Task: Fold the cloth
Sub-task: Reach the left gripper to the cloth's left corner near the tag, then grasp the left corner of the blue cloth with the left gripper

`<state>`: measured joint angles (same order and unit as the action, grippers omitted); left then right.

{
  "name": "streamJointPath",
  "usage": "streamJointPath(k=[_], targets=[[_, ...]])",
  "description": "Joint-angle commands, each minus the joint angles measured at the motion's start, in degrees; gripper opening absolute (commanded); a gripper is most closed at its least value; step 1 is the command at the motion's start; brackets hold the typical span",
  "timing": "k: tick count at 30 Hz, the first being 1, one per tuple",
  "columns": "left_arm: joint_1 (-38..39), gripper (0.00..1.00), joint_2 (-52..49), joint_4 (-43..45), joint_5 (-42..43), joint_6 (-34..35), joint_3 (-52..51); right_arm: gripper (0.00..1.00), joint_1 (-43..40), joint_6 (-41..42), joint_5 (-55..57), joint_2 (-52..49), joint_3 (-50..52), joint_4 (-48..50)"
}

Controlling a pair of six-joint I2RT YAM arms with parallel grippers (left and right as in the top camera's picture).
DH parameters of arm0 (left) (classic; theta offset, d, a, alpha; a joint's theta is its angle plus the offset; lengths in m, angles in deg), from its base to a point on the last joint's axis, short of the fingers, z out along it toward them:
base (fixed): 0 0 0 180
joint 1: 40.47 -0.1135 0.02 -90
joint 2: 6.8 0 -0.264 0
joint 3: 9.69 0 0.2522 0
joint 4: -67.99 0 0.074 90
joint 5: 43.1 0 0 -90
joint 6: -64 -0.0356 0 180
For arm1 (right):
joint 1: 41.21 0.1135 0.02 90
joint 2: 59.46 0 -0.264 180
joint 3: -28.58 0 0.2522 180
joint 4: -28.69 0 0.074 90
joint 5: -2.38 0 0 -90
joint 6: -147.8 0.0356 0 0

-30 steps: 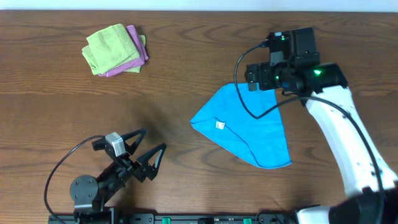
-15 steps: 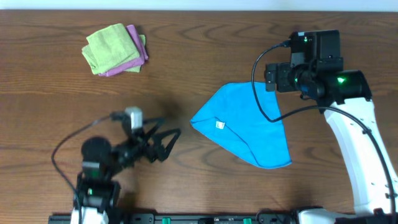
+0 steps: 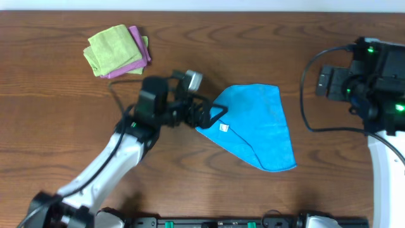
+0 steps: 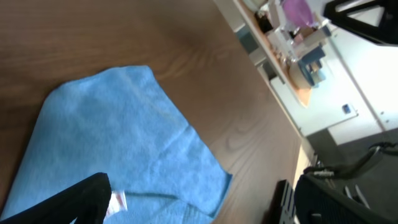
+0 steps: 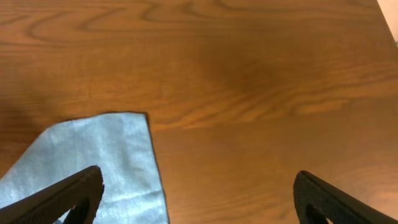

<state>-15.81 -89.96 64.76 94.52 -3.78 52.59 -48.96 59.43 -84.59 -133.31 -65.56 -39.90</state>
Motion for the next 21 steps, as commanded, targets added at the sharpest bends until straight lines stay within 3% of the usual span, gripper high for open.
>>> streamJointPath(k=[1,7,17,18,21], targets=[[1.3,0.96,-4.1,-5.7,-0.2,-6.3,6.8,0.96,-0.9,-0.9,-1.3,0.5,0.4,-0.3],[2.4,0.98,-9.8,-18.1,-3.3,-11.6,15.2,0.95,-0.9,-0.3,-0.4,0.5,0.5,-0.8],[3.1,1.0,-16.1,-17.6,-4.3,-11.9,15.3,0.96,-0.9,-0.4,1.5,-1.0,0.6,0.0],[3.2,0.95,-16.8,-17.7,-3.3,-11.9,15.3,0.96,-0.9,-0.4,1.5,-1.3,0.6,-0.1],[4.1,0.94,-18.1,-19.1,-1.0,-11.5,15.3,0.96,-0.9,-0.4,1.4,-2.3,0.6,-0.3]])
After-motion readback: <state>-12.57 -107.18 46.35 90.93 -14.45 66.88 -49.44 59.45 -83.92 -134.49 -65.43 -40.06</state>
